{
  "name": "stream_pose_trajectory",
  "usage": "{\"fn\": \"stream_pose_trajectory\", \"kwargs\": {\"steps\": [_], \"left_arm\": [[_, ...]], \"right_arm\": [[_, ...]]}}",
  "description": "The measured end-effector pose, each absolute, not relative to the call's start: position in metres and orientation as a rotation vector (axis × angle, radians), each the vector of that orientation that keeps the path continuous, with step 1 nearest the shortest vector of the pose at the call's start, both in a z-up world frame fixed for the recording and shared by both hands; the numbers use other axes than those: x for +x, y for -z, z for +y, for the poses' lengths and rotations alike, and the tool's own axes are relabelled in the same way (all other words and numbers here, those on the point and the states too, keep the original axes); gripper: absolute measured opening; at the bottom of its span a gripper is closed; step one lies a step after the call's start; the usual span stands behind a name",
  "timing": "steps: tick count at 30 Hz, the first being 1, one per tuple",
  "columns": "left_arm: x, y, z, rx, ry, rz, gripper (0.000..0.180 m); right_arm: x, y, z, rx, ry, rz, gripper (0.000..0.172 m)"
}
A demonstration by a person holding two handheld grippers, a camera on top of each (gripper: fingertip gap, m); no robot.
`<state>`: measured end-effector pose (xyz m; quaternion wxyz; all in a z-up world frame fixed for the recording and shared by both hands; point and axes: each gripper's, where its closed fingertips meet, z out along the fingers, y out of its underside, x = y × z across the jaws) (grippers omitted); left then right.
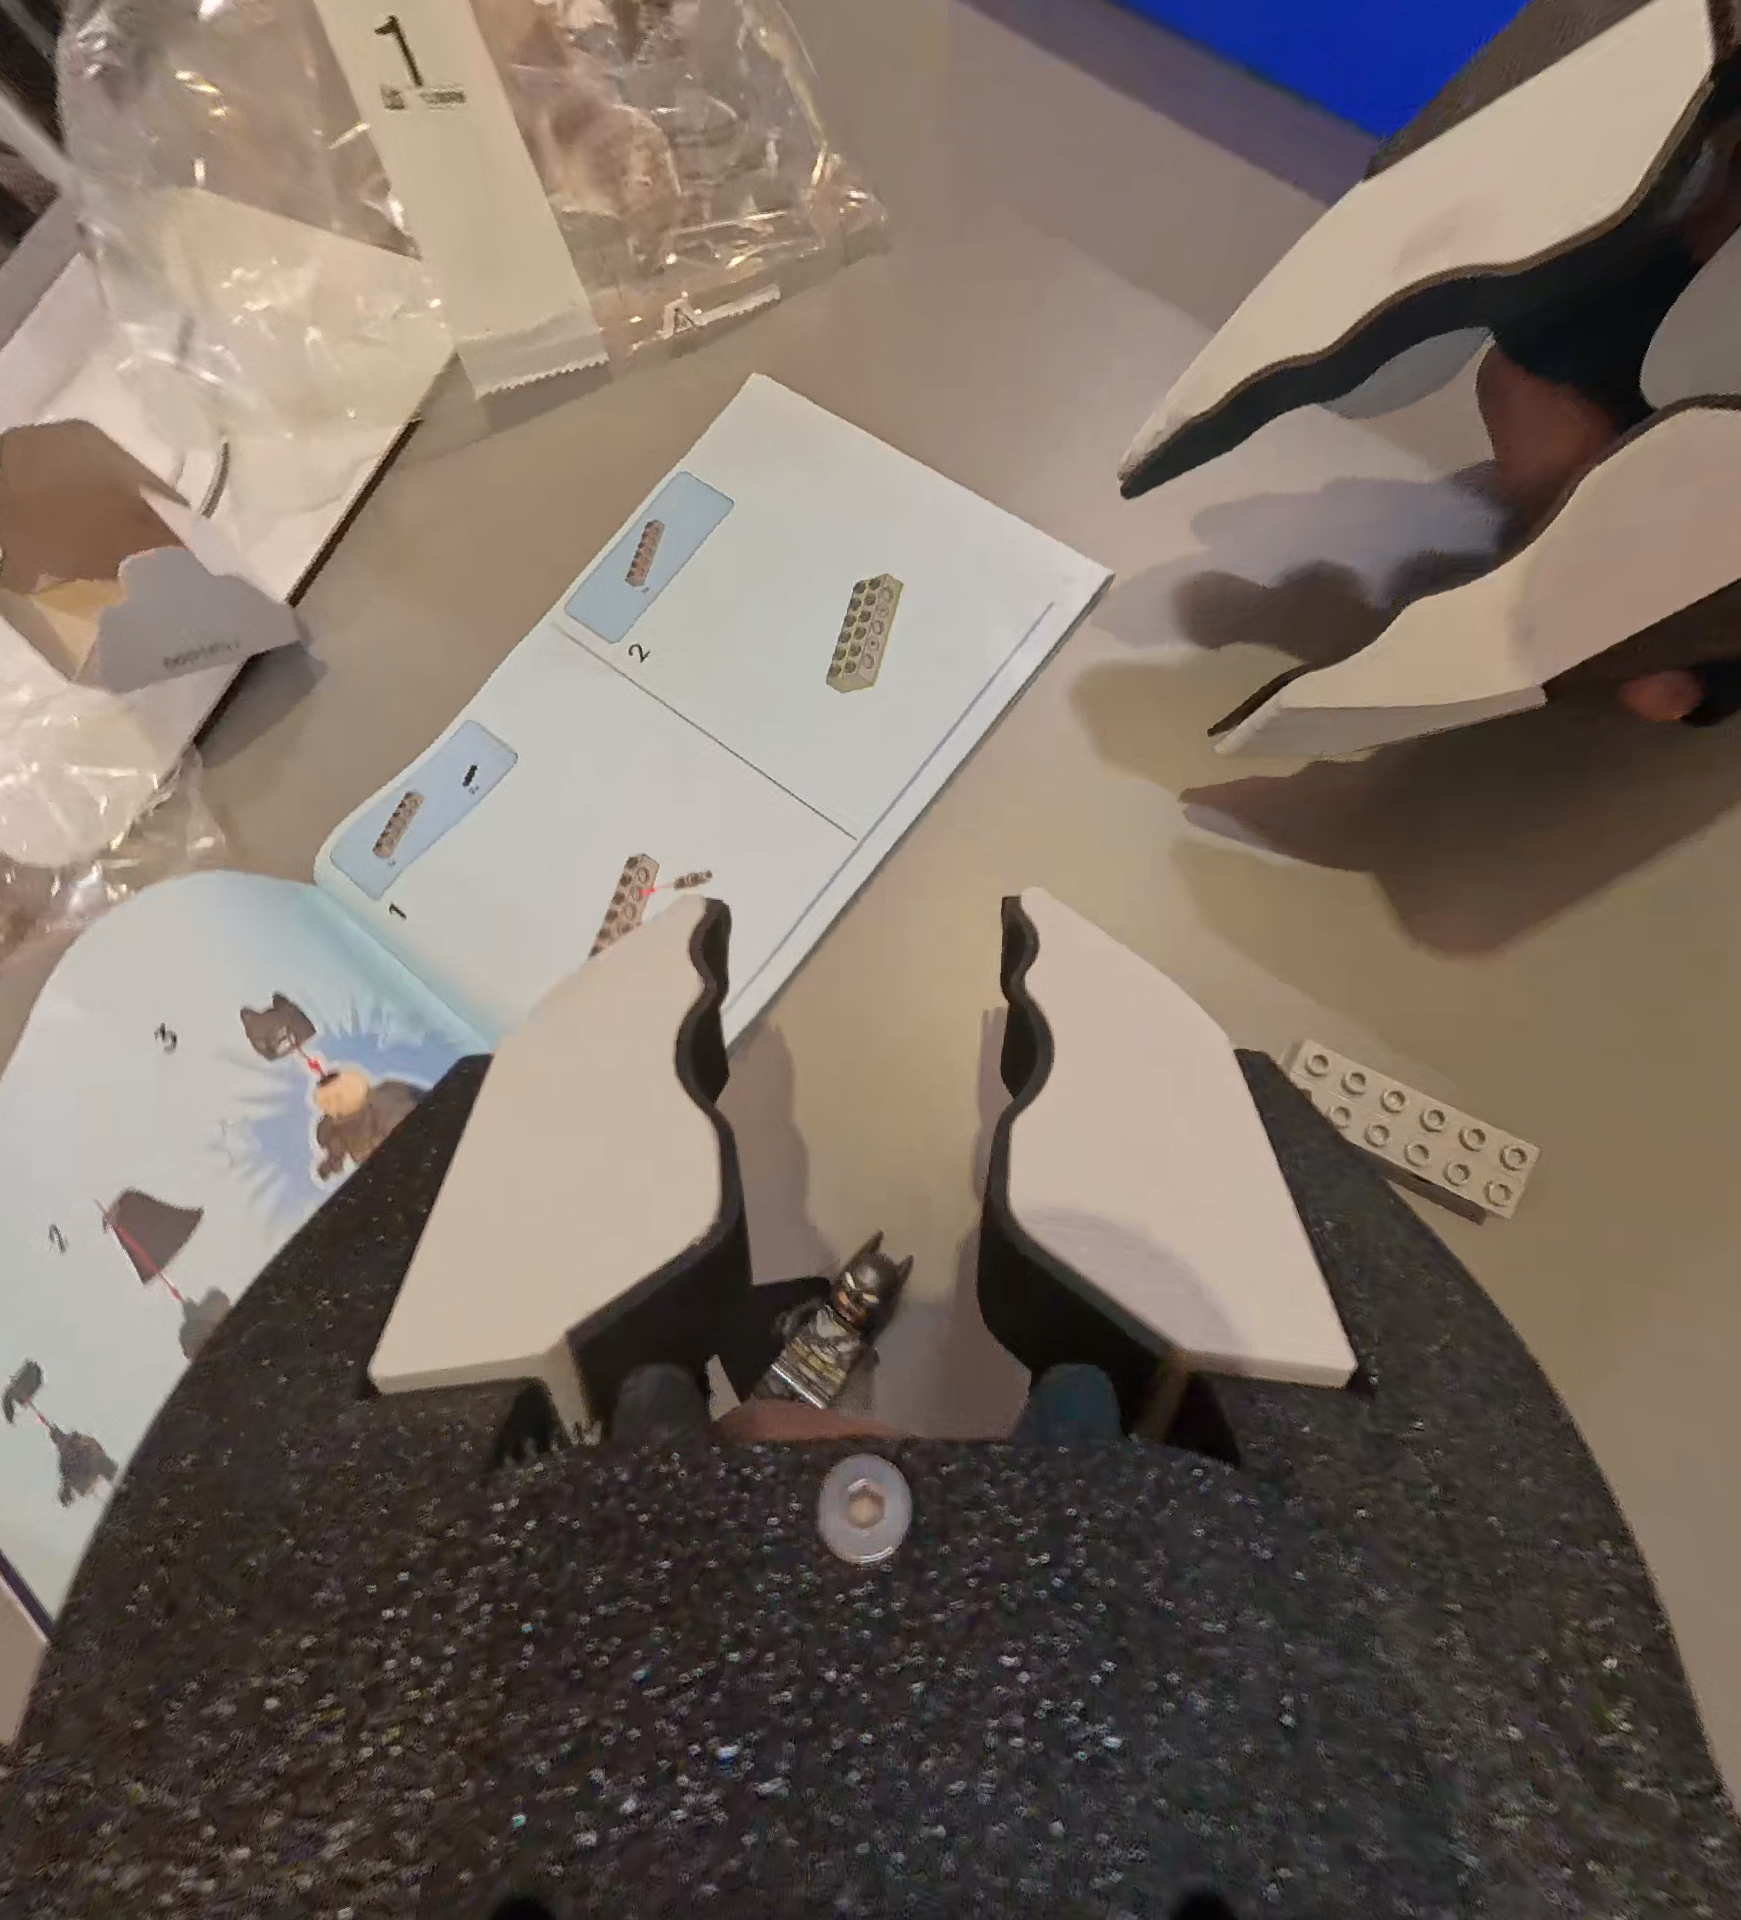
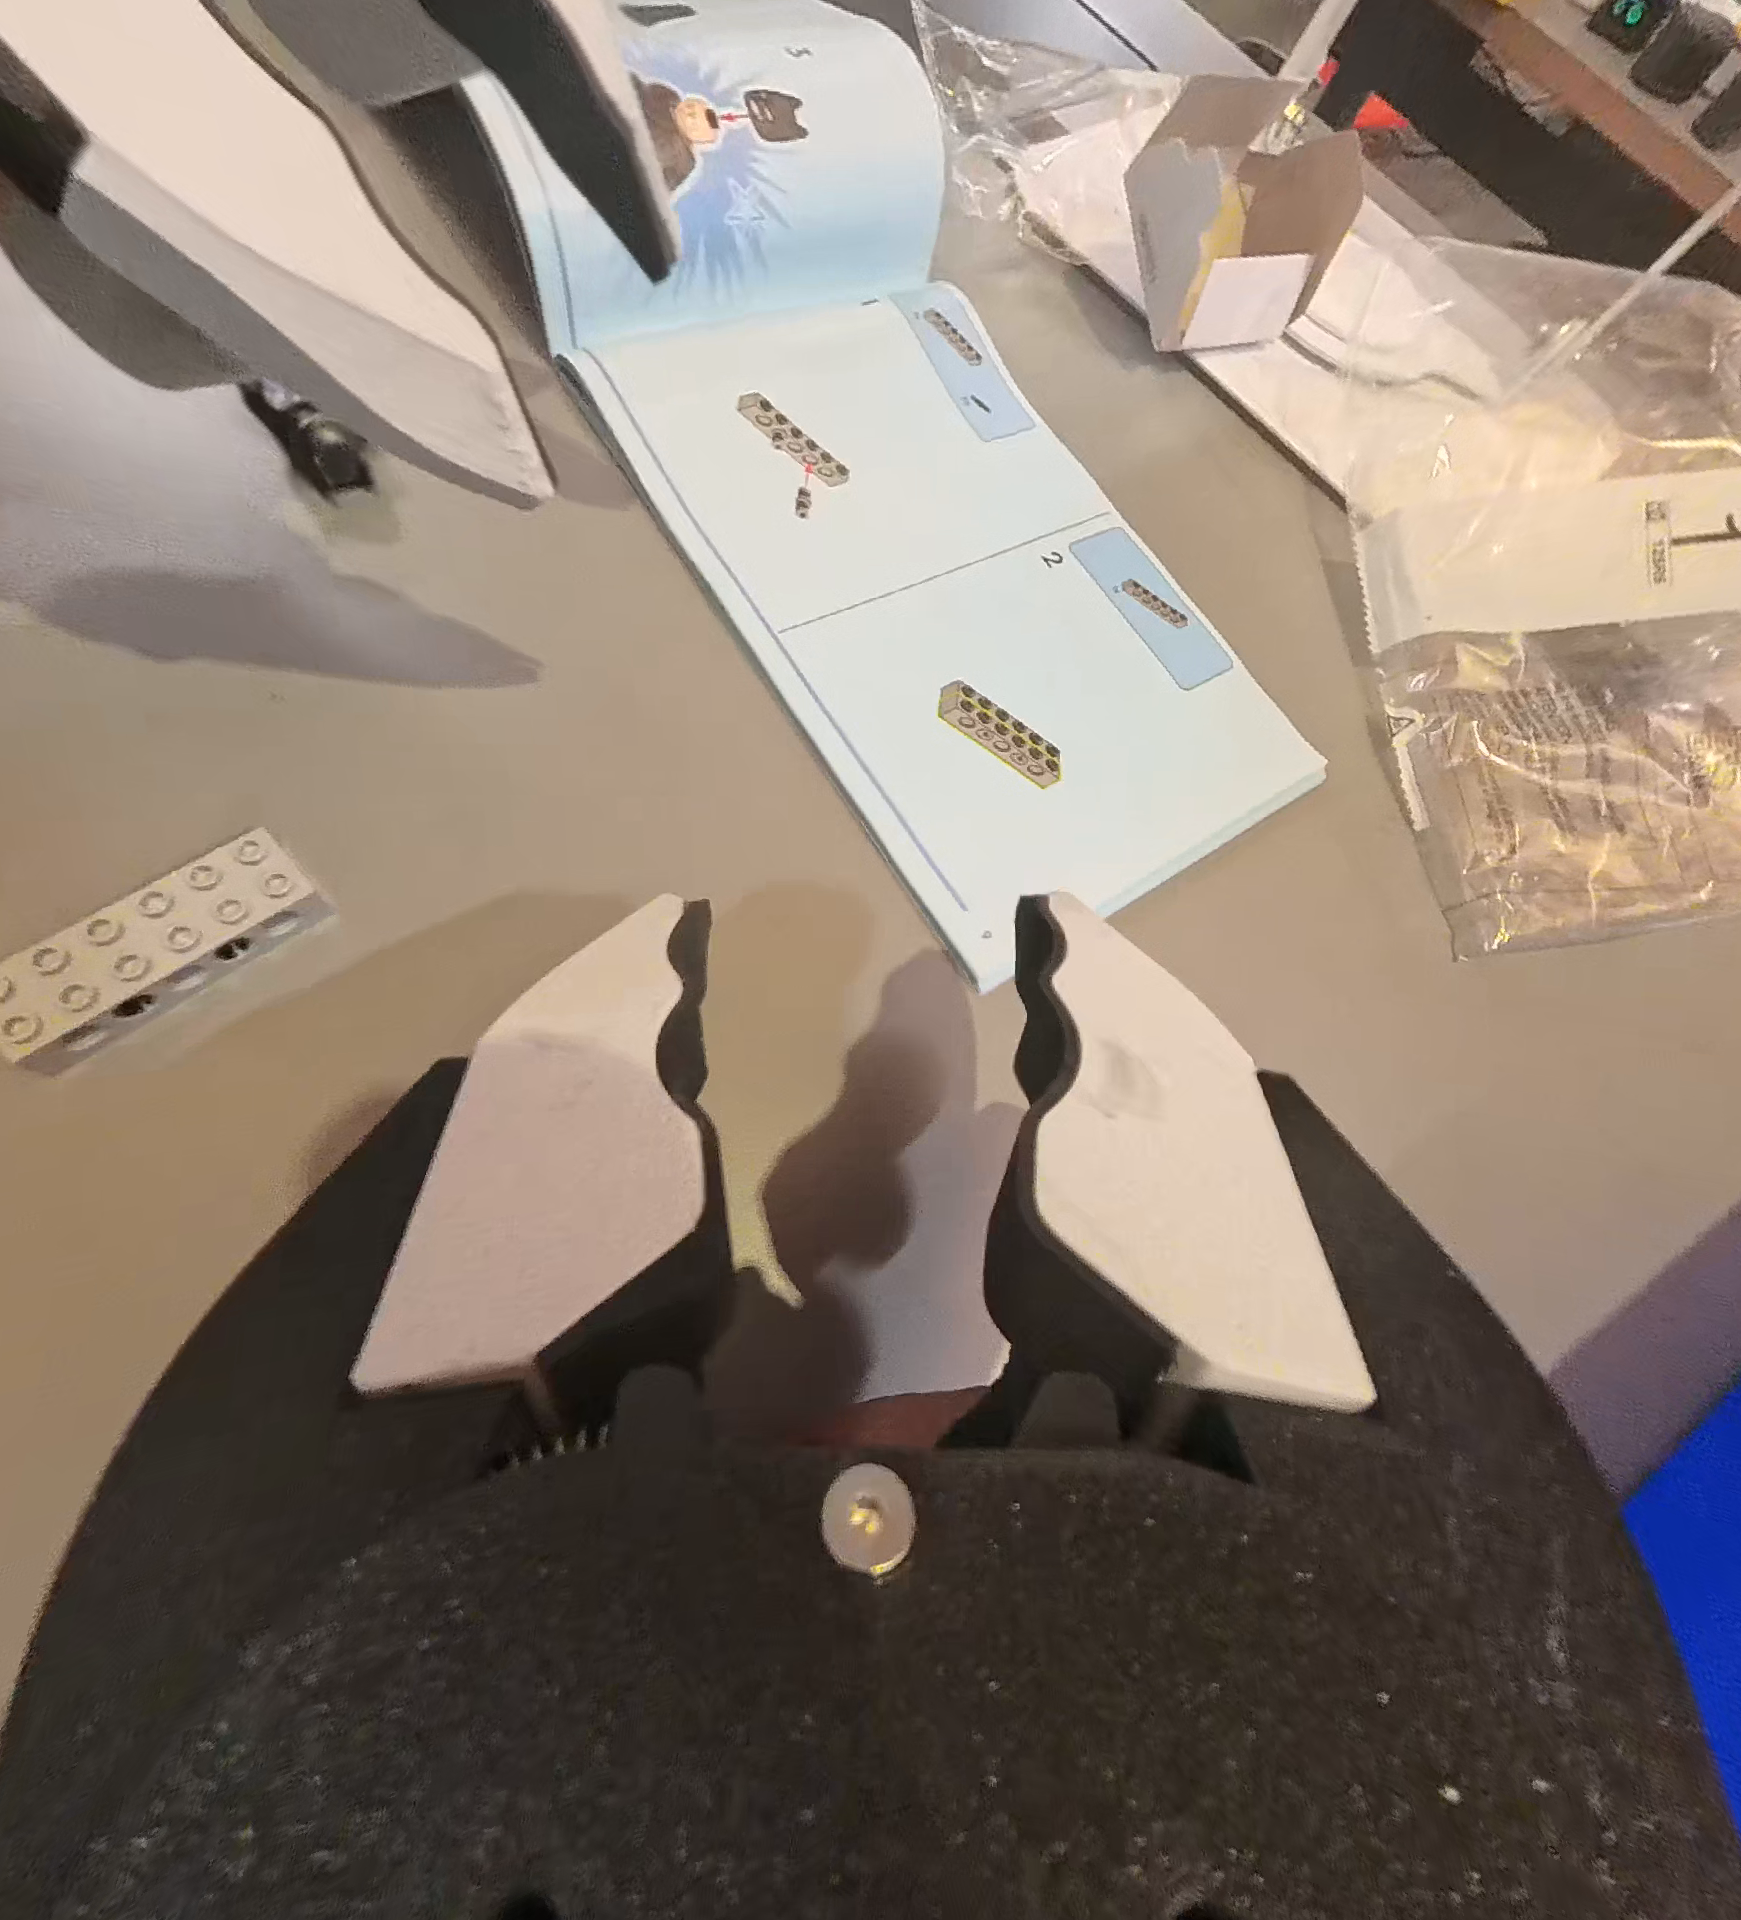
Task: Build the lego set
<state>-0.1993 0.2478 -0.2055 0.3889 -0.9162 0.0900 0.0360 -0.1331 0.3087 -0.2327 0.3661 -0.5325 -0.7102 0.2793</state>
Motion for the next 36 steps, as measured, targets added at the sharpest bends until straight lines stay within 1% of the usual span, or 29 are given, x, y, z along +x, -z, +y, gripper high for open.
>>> {"fn": "stream_pose_trajectory", "kwargs": {"steps": [8,16,21,27,31,36], "left_arm": [[-0.183,0.224,0.279,-2.409,-0.021,0.466,0.052],[-0.182,0.238,0.295,-2.381,-0.059,0.478,0.05],[-0.181,0.238,0.289,-2.372,-0.053,0.458,0.042],[-0.177,0.243,0.291,-2.394,-0.132,0.55,0.04],[-0.172,0.243,0.301,-2.394,-0.138,0.608,0.032],[-0.171,0.249,0.306,-2.415,-0.113,0.644,0.032]], "right_arm": [[-0.132,0.23,0.314,-1.441,-0.801,-1.794,0.056],[-0.132,0.227,0.326,-1.58,-0.948,-1.728,0.055],[-0.132,0.229,0.325,-1.6,-0.964,-1.736,0.055],[-0.132,0.229,0.325,-1.577,-0.929,-1.741,0.056],[-0.132,0.23,0.321,-1.536,-0.886,-1.765,0.057],[-0.131,0.231,0.319,-1.52,-0.886,-1.786,0.057]]}}
